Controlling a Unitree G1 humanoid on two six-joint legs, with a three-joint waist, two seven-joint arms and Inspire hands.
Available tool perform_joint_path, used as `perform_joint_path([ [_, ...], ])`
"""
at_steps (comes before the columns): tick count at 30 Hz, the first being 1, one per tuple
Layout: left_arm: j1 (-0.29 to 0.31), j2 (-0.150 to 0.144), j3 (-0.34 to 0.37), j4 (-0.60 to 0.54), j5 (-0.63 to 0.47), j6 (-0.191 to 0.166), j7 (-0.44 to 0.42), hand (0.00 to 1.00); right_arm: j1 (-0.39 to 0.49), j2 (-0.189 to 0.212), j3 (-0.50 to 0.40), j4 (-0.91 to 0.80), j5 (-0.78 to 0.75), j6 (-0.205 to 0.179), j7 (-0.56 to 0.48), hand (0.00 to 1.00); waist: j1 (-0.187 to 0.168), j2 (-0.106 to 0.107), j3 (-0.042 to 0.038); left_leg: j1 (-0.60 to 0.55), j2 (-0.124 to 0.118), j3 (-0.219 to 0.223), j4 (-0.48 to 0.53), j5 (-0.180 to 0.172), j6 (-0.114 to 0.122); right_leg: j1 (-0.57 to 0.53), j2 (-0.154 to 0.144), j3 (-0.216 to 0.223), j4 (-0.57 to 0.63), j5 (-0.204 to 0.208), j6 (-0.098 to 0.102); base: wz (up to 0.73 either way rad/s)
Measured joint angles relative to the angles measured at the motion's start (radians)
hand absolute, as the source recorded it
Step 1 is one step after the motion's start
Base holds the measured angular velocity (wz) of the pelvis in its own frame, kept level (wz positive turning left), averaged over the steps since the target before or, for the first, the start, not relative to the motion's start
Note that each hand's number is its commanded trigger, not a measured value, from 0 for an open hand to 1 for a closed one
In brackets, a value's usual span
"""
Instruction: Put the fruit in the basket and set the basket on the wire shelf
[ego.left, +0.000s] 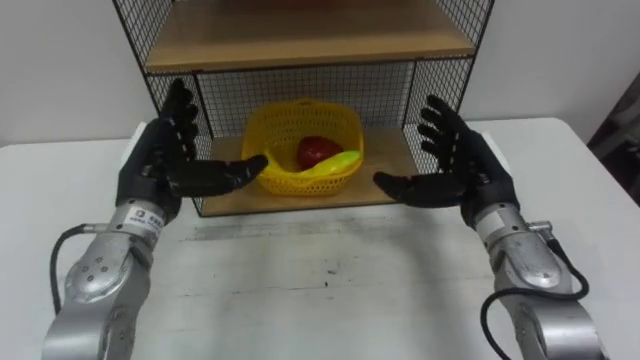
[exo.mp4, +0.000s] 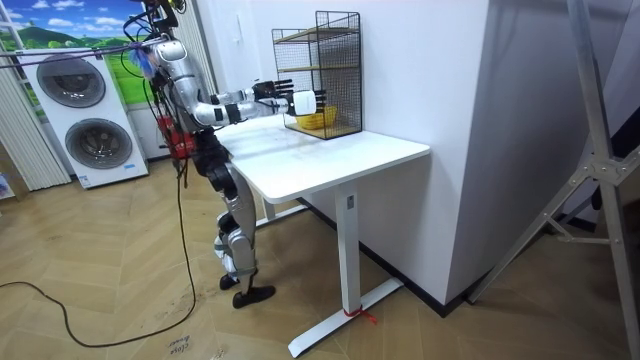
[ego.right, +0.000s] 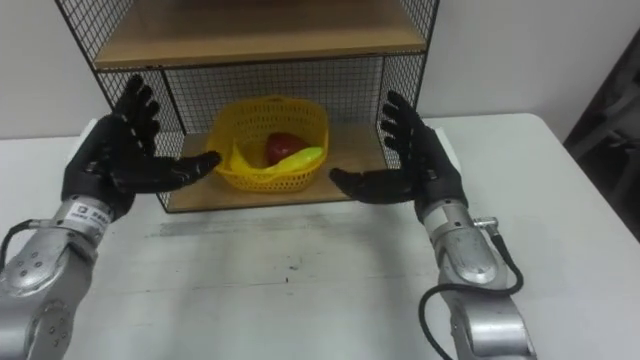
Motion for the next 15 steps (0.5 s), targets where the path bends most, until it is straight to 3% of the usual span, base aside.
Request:
perform_joint_path([
  [1,0.019,0.0,0.002,-0.012,0.0,-0.015,-0.005,0.0,0.02,-0.01,-0.013,-0.016,-0.003,0.0,0.004,0.0,0.001,-0.003,0.0005,0.002,0.0,-0.002,-0.002,0.0,0.0,0.004,0.0,-0.001,0.0,0.0,0.0,0.04],
  [6,0.058,0.002,0.045,-0.044,0.002,-0.022,-0.076,0.0,0.076,-0.011,-0.112,-0.036,-0.023,-0.012,0.028,0.0,0.01,-0.012,-0.0018,0.002,0.0,-0.002,-0.005,0.0,0.0,0.004,-0.001,-0.003,0.0,-0.004,0.001,0.0],
  [9,0.101,0.005,0.066,-0.106,0.0,-0.032,-0.102,0.0,0.093,-0.014,-0.169,-0.052,-0.007,-0.012,0.019,0.0,0.009,-0.01,-0.0016,-0.008,0.0,0.001,-0.005,0.0,0.0,-0.009,-0.001,0.001,0.001,-0.003,0.0,-0.03],
  [15,0.126,0.006,0.112,-0.11,-0.003,-0.045,-0.151,0.0,0.1,-0.021,-0.237,-0.06,-0.005,-0.012,-0.021,0.0,0.008,-0.004,0.001,-0.007,0.002,0.006,-0.007,0.0,-0.001,-0.01,0.002,0.007,0.002,-0.003,0.0,-0.01],
])
